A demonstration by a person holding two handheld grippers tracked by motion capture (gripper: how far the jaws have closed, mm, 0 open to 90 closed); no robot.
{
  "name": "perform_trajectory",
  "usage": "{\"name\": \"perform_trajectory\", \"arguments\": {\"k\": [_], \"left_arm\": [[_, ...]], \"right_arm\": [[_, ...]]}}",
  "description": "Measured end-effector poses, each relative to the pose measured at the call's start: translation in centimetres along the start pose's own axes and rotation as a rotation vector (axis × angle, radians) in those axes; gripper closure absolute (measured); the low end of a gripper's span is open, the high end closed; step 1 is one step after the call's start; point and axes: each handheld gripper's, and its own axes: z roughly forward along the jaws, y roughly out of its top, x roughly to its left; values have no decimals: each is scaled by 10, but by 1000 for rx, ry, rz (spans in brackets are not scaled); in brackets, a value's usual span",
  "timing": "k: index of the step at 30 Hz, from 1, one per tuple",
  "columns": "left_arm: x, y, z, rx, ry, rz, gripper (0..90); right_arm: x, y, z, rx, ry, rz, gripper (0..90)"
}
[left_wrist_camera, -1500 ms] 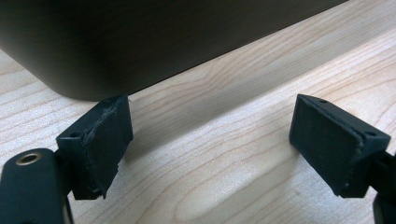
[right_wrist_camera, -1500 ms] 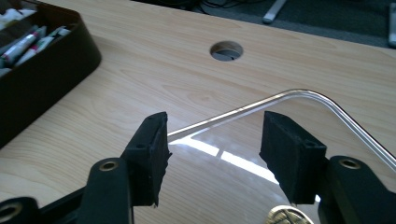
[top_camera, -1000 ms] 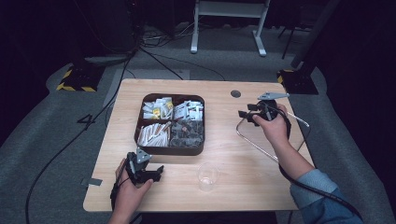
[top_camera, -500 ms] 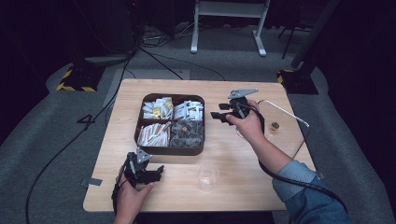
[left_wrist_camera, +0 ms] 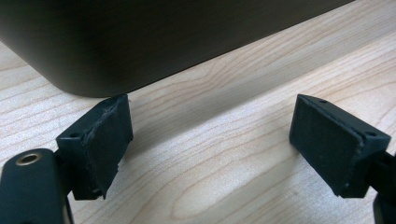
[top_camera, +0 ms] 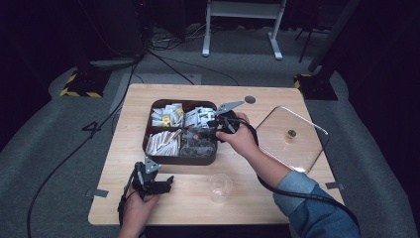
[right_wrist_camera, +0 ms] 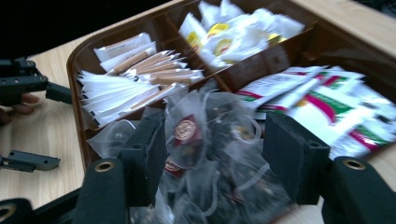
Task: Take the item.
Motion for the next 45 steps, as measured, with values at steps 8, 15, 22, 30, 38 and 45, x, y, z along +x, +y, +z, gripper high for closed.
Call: {"name": "perform_trajectory", "arguments": {"k": [8,15,22,30,38,45], "left_arm": [[0,0,0,1,0,0,137],[0,0,0,1,0,0,138],[0,0,0,1,-2,1,137],[0,0,0,1,-8,3,138],[0,1,1,1,-10,10,138],[1,1,1,4,-12,14,138]], "right_arm": [[9,0,24,33,26,-15,409],[11,-5,41,72,33,-19,463],[13,-10,50,122,45,-39,673],[16,-7,43,97,23,-65,781],[15,-2,30,44,33,-51,787],[16,4,11,-14,61,-52,791]]}}
